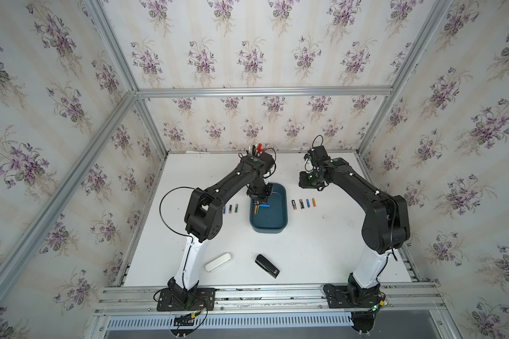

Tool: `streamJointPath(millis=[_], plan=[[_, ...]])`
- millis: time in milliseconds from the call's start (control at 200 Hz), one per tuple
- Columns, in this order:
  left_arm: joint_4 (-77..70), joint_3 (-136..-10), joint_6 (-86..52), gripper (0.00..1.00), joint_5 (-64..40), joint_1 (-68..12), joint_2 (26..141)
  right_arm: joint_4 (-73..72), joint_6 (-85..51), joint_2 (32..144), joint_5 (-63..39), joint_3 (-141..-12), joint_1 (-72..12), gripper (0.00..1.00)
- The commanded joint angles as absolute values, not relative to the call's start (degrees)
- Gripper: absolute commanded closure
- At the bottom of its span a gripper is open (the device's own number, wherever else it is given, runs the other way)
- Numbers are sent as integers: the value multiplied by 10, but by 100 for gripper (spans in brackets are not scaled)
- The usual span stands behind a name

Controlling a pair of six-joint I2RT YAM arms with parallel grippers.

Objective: Take the batteries out of the storage box
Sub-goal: Pick up the battery from the storage box, then place the battery at the center of the board.

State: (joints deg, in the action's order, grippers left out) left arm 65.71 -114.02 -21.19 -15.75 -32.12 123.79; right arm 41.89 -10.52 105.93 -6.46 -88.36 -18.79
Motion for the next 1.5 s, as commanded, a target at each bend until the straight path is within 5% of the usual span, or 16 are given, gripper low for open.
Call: streamJointPath(millis=[0, 250, 545, 1499], plan=[[653, -1102, -206, 85, -150, -295, 1194, 427, -109, 1067, -59, -896, -198, 66], [624, -948, -183, 85, -109, -192, 1089, 433, -113, 1088, -57, -920, -219, 67], [579, -858, -158, 85, -97, -127, 1097, 448, -111, 1095, -45, -933, -222, 66], [536, -841, -125, 79, -95, -83, 1187, 469, -120, 1117, -25, -954, -231, 66]])
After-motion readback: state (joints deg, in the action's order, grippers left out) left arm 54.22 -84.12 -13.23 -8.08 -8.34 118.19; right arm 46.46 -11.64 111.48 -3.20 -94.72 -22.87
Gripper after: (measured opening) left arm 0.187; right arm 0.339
